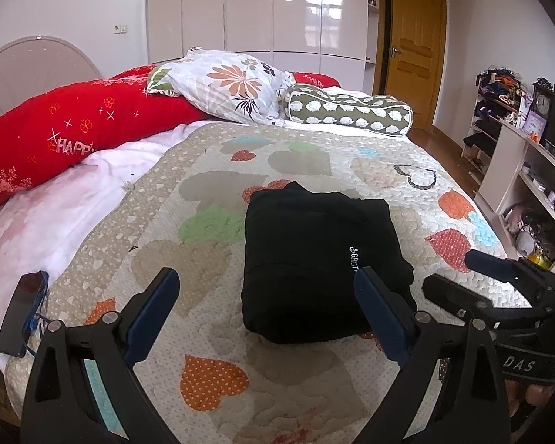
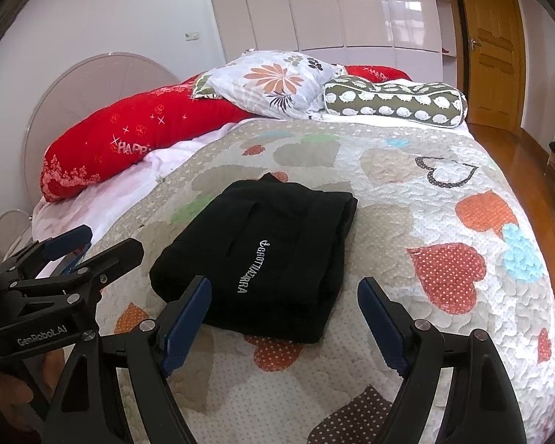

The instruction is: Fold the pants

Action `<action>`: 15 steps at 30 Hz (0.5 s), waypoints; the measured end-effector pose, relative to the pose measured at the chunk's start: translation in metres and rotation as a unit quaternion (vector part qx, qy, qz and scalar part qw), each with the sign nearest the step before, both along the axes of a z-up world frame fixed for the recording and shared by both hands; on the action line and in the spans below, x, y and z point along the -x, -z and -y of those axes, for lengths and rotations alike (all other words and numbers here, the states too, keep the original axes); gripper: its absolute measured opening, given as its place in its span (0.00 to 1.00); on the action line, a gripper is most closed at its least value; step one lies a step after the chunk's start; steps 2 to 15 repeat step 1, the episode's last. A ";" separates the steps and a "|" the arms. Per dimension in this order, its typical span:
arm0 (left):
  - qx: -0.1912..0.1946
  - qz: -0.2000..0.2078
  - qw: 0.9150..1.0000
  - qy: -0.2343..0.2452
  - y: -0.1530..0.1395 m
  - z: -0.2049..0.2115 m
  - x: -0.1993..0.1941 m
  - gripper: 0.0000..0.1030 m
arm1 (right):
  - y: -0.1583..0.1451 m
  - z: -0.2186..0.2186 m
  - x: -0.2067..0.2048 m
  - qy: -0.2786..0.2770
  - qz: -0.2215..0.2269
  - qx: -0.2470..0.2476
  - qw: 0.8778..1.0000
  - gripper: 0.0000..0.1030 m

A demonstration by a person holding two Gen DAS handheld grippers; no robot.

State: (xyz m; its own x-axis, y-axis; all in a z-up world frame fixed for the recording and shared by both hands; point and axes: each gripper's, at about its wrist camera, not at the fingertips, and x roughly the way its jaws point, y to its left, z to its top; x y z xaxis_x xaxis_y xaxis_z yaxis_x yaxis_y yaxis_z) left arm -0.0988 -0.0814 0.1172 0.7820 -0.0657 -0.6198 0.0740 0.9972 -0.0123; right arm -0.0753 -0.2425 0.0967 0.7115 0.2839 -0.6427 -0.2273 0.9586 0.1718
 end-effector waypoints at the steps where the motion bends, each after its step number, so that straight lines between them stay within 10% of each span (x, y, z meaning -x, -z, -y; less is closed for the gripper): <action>1: 0.000 -0.001 1.000 0.001 0.000 0.000 0.001 0.94 | -0.001 0.002 0.001 0.001 0.001 0.000 1.000 0.80; 15: 0.000 -0.001 1.000 0.001 0.000 0.000 0.001 0.94 | -0.001 0.002 0.001 0.001 0.001 0.000 1.000 0.80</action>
